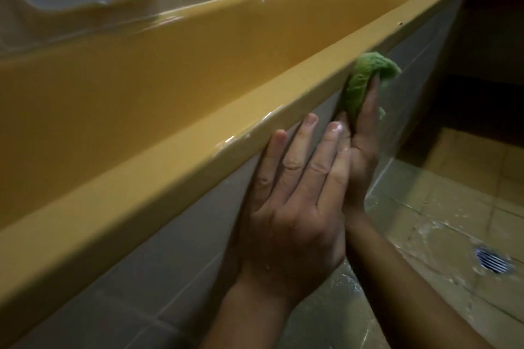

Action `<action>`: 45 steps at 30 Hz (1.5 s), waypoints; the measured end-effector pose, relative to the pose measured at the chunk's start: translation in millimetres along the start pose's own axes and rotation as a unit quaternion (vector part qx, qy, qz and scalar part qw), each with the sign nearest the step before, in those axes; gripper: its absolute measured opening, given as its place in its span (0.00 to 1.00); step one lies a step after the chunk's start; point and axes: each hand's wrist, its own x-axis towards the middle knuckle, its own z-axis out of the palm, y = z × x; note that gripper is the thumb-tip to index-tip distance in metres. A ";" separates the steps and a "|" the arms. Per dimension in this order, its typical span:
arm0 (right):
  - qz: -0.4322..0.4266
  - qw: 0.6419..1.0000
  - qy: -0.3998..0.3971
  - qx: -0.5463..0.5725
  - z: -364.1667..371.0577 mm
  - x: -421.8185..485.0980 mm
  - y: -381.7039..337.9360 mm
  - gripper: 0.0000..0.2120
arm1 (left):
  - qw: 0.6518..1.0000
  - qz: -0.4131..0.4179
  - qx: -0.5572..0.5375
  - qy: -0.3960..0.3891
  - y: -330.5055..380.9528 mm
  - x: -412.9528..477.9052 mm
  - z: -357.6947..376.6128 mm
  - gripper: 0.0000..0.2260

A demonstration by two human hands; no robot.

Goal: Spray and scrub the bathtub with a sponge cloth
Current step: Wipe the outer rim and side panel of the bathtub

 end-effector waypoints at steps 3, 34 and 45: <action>-0.127 0.992 -0.018 0.005 -3.4 24.8 23.7 0.26 | 0.999 -0.001 0.036 -0.004 4.4 3.4 14.6 0.23; -0.104 0.994 0.005 -0.009 -31.5 214.0 198.1 0.24 | 0.944 0.007 0.308 -0.114 69.8 145.9 160.0 0.29; 0.269 0.956 0.090 0.076 -27.7 197.8 220.6 0.26 | 0.943 0.029 0.320 -0.087 68.0 152.0 189.8 0.25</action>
